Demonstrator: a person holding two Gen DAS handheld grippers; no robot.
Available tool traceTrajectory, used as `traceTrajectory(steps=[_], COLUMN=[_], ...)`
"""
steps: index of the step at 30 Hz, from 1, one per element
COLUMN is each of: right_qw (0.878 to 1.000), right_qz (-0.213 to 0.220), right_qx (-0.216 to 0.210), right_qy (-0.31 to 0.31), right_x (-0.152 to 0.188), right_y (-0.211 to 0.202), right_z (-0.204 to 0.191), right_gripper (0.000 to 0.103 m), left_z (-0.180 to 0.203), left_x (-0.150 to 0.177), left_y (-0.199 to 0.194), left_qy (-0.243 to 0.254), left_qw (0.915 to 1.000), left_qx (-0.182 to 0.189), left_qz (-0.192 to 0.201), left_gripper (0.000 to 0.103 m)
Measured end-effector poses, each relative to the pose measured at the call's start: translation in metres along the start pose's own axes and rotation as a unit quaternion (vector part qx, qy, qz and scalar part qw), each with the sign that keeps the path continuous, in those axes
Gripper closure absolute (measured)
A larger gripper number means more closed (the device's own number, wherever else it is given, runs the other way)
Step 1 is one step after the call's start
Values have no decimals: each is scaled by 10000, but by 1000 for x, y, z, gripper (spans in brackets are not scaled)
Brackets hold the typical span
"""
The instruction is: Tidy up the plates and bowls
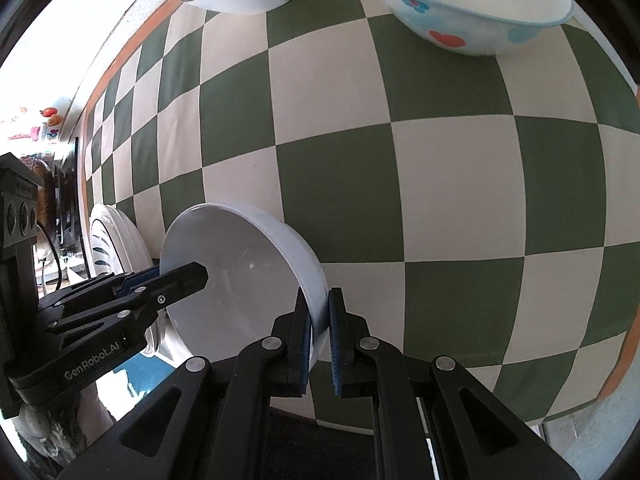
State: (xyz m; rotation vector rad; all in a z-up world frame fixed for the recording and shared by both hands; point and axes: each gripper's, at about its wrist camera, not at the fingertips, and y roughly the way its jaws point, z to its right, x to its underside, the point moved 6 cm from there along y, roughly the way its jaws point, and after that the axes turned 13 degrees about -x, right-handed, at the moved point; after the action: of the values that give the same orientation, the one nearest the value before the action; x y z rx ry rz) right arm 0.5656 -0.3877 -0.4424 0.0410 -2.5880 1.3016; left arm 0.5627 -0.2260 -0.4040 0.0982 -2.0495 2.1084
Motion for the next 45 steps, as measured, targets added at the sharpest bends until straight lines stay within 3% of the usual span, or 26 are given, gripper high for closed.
traceTrajectory(steps=[5, 7, 11, 16, 24, 28, 32, 35, 39, 45], right_qw=[9994, 9980, 9920, 9854, 9839, 9853, 9873, 9879, 9880, 9880], right_qz=[220, 466, 1183, 1651, 1643, 1523, 1372, 1351, 1380, 1389], right_qx=[-274, -423, -430, -169, 6, -17, 71, 92, 144, 353], right_qy=[17, 51, 97, 367, 696, 770, 794, 753, 677, 570], right_x=[-4, -9, -33, -83, -142, -150, -158, -157, -161, -160], right_y=[-34, -60, -122, -163, -156, -142, -128, -124, -118, -114], right_z=[-6, -8, 0, 37, 84, 99, 107, 108, 105, 98], right_gripper=[90, 87, 55, 51, 51, 51, 51, 56, 91, 94], left_z=[-12, -8, 22, 74, 137, 147, 149, 150, 149, 150], left_x=[1, -6, -43, -100, -155, -167, -168, -168, -169, -171], left_y=[-45, -68, -96, -89, -45, -29, -27, -26, -24, -26], left_qy=[-278, -320, -163, 119, 384, 445, 507, 562, 583, 635], left_qw=[9990, 9977, 9953, 9948, 9954, 9972, 9969, 9970, 9969, 9965], left_qx=[69, 221, 491, 707, 832, 561, 526, 385, 242, 113], left_qz=[337, 552, 820, 726, 275, 227, 305, 367, 467, 527], left_gripper=[85, 74, 73, 73, 73, 73, 75, 81, 92, 92])
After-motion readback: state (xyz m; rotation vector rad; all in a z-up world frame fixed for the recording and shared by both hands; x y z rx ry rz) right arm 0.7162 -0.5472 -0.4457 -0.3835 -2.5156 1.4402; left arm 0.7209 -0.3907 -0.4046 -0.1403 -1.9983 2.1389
